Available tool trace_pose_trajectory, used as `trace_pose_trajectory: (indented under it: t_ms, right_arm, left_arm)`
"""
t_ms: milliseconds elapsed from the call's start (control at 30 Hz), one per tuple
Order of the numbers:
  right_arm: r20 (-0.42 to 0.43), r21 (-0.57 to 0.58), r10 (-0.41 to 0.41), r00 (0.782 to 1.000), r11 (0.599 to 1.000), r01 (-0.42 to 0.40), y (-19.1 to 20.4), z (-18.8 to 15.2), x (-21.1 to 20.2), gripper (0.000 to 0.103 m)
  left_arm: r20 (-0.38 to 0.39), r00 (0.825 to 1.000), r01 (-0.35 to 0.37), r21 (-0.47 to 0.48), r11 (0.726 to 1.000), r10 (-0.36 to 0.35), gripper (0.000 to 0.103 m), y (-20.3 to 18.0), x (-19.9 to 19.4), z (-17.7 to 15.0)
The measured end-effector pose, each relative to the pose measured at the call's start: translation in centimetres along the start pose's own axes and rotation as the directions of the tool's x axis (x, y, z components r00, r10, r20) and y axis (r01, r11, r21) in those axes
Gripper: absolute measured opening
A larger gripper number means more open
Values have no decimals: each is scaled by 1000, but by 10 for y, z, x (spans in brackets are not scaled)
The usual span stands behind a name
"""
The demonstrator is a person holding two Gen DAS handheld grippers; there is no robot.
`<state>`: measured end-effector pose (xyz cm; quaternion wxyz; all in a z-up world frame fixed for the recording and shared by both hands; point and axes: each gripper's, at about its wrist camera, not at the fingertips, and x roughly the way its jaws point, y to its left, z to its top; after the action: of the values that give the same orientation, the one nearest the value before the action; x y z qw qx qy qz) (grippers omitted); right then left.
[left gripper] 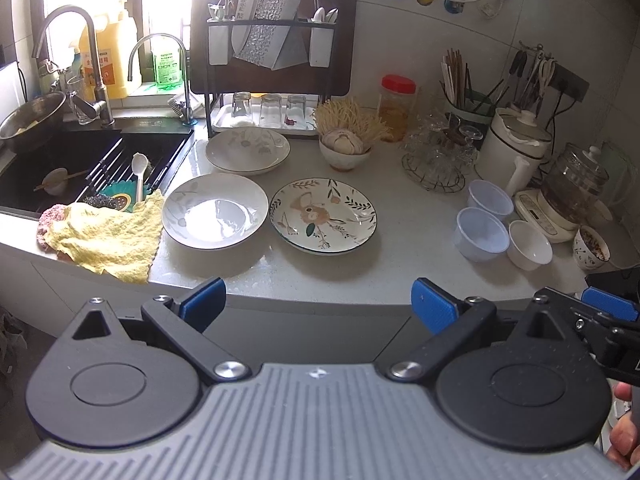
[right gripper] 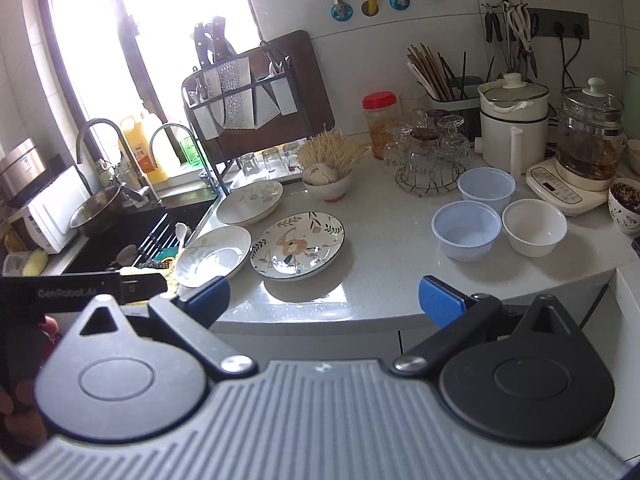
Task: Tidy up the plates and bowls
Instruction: 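Move both grippers toward the white leaf-pattern bowl beside the sink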
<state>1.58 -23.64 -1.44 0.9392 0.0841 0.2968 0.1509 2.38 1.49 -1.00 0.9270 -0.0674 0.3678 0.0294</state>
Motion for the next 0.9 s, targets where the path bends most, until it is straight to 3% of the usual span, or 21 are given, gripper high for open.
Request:
trace_pose_trajectory:
  t_ms: [200,500,733,900]
  right_arm:
    - [21,-13,5,1000,1000,-5,15,7,14,102]
    - [-17,12,18,1000,1000,-18,39,9,44,102]
    - [83,65,-15,996,998,10,55,45,57,102]
    - [79,59,-19,997,998,15,68,55,77,102]
  left_arm:
    - [-8,1000,2,0,1000,-2,101,17,11,10]
    - [-38,999,29,1,1000,-29,101,55,39,27]
    - [-9,996,89,-20,996,-90,101,87,60,68]
    - [4,993,120,-19,993,-120,101,104,80,95]
